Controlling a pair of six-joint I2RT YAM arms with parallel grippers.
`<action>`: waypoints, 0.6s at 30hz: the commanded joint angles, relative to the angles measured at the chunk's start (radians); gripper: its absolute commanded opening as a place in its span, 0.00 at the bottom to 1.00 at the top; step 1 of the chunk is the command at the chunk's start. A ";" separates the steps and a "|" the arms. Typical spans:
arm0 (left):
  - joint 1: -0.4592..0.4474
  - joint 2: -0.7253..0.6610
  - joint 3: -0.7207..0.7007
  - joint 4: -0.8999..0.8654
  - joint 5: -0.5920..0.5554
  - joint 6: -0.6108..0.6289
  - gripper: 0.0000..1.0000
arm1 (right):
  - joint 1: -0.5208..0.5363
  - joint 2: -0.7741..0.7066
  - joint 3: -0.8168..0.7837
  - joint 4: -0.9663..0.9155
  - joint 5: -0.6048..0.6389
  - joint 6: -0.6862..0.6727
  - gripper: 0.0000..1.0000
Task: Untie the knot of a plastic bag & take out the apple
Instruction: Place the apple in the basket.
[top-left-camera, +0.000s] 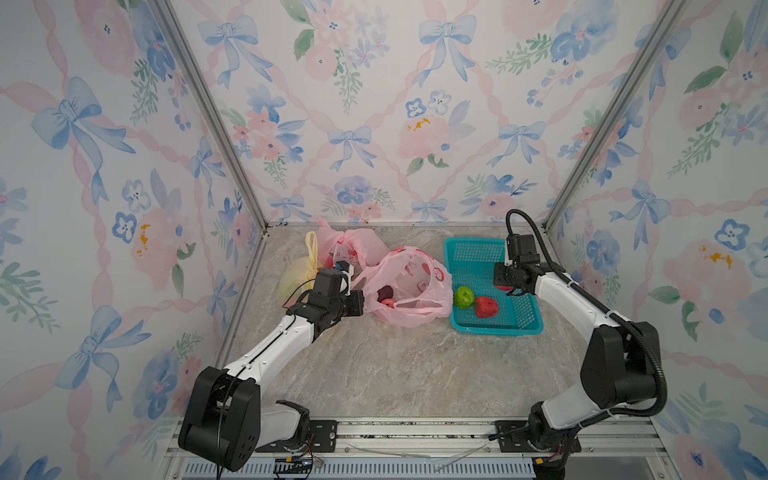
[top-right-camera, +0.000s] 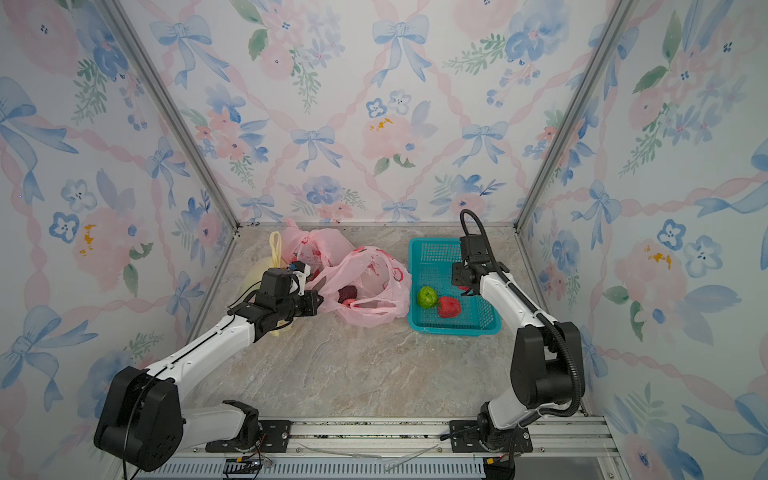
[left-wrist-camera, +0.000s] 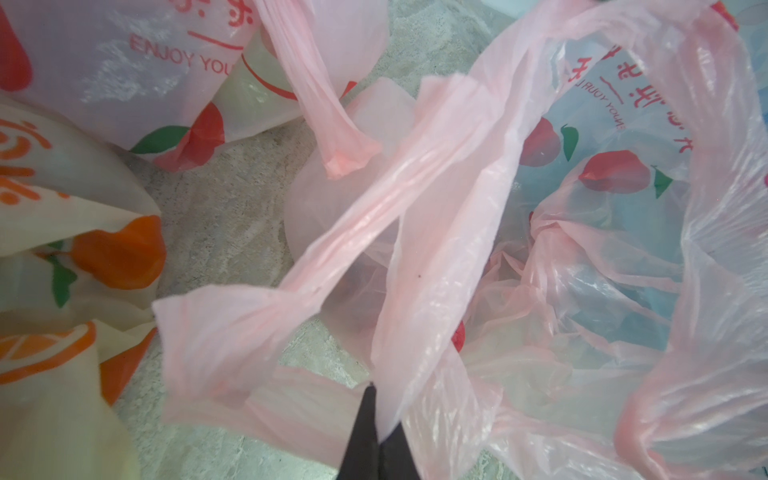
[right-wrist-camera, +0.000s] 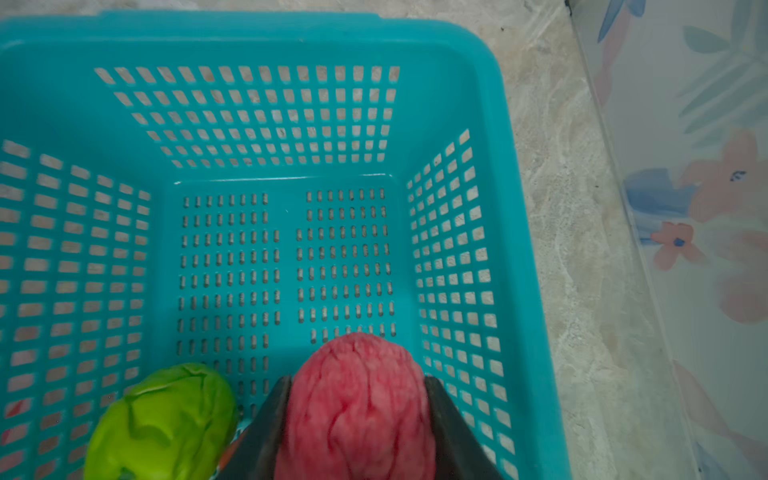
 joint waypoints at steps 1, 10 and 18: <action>0.008 -0.015 -0.013 0.002 -0.008 0.015 0.00 | -0.010 0.040 0.003 -0.026 0.039 -0.017 0.32; 0.008 -0.022 -0.016 0.000 -0.010 0.015 0.00 | -0.016 0.146 0.030 -0.039 -0.019 -0.010 0.51; 0.008 -0.027 -0.018 -0.004 -0.007 0.014 0.00 | 0.010 -0.024 0.017 -0.008 -0.204 -0.032 0.88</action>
